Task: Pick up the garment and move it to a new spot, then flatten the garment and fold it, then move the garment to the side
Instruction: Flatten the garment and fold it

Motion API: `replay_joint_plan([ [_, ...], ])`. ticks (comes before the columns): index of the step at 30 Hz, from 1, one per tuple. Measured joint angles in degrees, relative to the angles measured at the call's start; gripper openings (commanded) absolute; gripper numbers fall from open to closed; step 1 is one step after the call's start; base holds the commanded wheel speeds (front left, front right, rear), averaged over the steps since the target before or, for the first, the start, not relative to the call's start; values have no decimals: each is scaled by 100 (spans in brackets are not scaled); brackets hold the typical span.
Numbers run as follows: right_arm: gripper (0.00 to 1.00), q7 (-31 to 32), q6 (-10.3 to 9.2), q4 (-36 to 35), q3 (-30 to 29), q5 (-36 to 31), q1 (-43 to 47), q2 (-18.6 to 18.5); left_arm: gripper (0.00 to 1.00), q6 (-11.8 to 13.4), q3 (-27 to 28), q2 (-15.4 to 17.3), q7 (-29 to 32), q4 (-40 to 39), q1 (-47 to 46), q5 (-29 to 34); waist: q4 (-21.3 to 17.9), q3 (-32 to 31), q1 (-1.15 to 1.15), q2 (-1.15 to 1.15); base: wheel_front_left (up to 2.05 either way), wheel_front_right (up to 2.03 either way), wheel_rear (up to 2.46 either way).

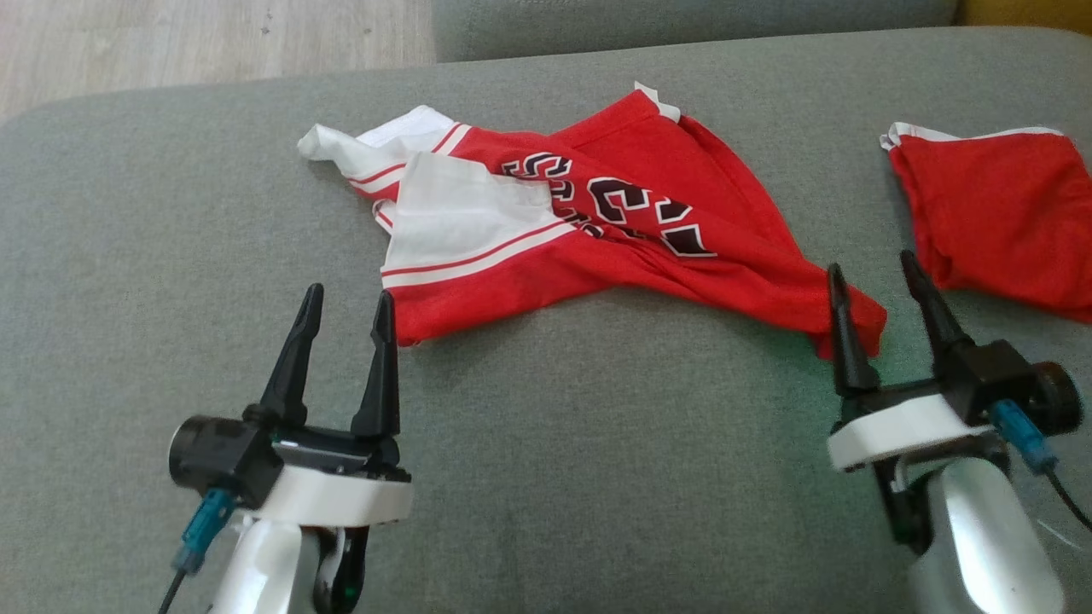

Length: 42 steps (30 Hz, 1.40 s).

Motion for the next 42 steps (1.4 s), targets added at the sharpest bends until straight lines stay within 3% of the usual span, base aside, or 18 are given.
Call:
replay_joint_plan([
  [5, 100, -151, 0, -511, 751, 927, 187, 43, 100, 0, -14, 0, 0, -1, 3, 0, 61, -56, 0, 0, 0, 0, 0],
  [21, 100, -175, 0, -556, 1190, 1002, 431, 42, 100, -42, -227, 0, 0, -8, 51, -8, 473, -93, 0, 0, 0, 0, 0],
  [25, 100, -121, 0, -130, 1547, 947, 108, 40, 100, -42, -267, 0, 0, -2, 48, -15, 626, -29, 0, 0, 0, 0, 0],
  [31, 100, 519, 0, 795, 1869, 1167, -1067, 22, 100, -42, -483, 0, 0, 27, 8, -107, 913, 156, 0, 0, 0, 0, 0],
  [37, 100, 1159, 0, 2176, 1614, 1438, -2068, 2, 100, -42, -708, -1, 0, 104, -202, -205, 1304, 359, 1, 0, 0, 0, 0],
  [42, 100, 1266, 0, 3056, 1378, 1651, -2539, -52, 100, -42, -793, -3, 0, 154, -237, -304, 1618, 487, 1, 0, 0, 0, 0],
])
